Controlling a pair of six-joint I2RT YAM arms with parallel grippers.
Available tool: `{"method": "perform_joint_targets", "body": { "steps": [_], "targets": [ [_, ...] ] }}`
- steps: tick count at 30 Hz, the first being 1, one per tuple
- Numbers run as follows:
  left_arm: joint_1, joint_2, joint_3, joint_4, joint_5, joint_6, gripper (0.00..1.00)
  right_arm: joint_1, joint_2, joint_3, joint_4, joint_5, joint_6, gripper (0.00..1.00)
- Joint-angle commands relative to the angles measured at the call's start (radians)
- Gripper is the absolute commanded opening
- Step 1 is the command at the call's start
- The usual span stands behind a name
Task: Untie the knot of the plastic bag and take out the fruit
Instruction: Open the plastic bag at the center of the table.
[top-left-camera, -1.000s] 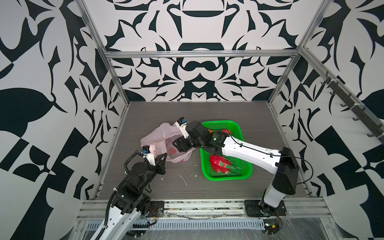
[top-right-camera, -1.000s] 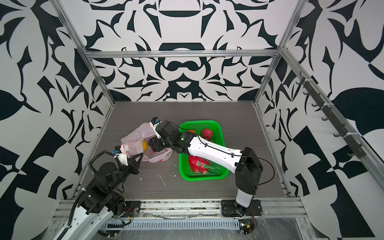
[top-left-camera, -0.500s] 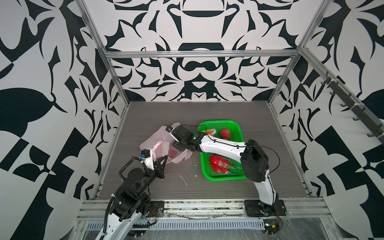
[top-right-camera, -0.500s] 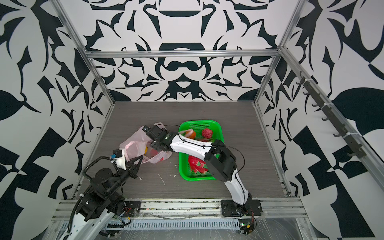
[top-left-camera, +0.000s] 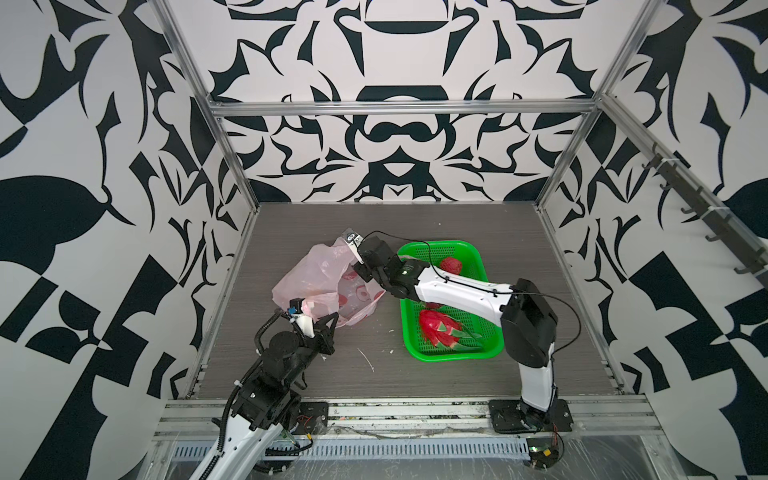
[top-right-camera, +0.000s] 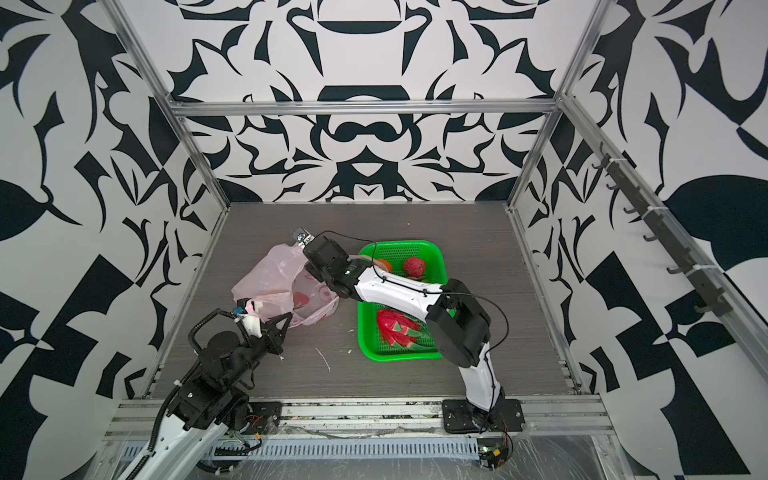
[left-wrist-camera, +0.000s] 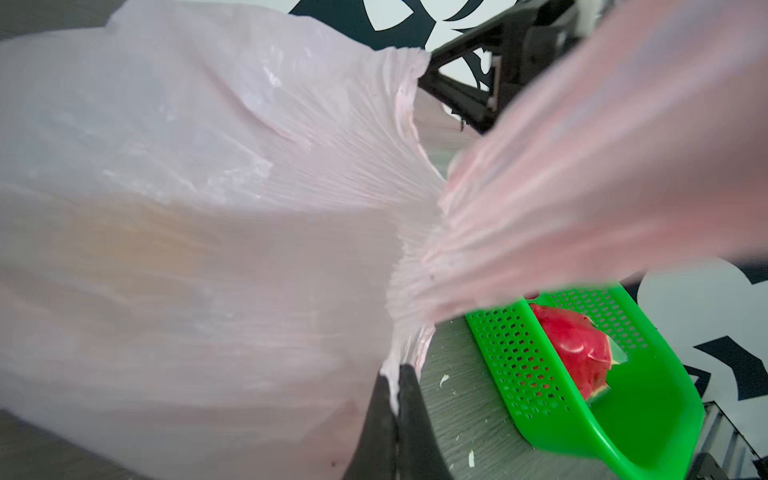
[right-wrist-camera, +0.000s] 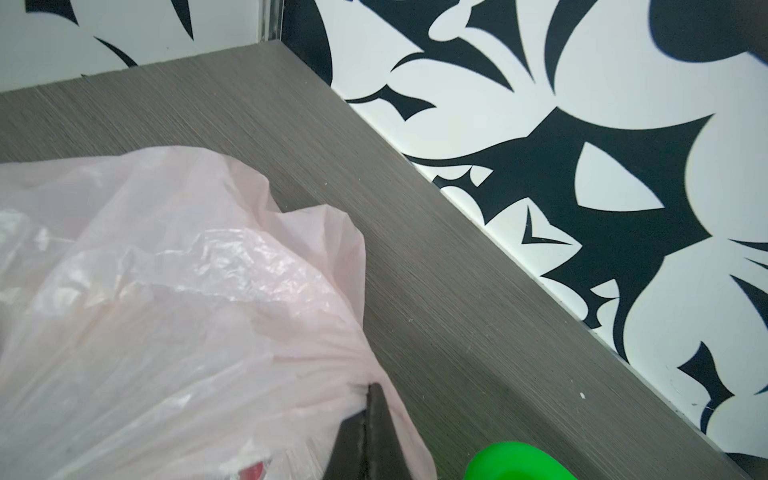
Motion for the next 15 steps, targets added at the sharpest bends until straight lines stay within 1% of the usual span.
{"method": "perform_joint_targets", "body": {
  "steps": [1,6,9,12,15],
  "targets": [
    [-0.003,0.022,-0.024,0.095,-0.053,-0.018,0.00,0.004,-0.089,-0.062,0.090,0.006,0.016,0.00],
    [-0.002,0.048,-0.050,0.118,-0.155,-0.057,0.00,0.014,-0.222,-0.225,0.188,0.000,0.045,0.00],
    [-0.002,0.071,-0.057,0.113,-0.237,-0.098,0.00,0.038,-0.317,-0.348,0.249,0.048,0.058,0.00],
    [-0.002,0.111,-0.059,0.118,-0.300,-0.128,0.00,0.065,-0.413,-0.459,0.265,0.073,0.107,0.00],
    [-0.002,0.179,-0.059,0.150,-0.329,-0.145,0.00,0.094,-0.494,-0.552,0.244,0.106,0.147,0.00]
  ]
}}
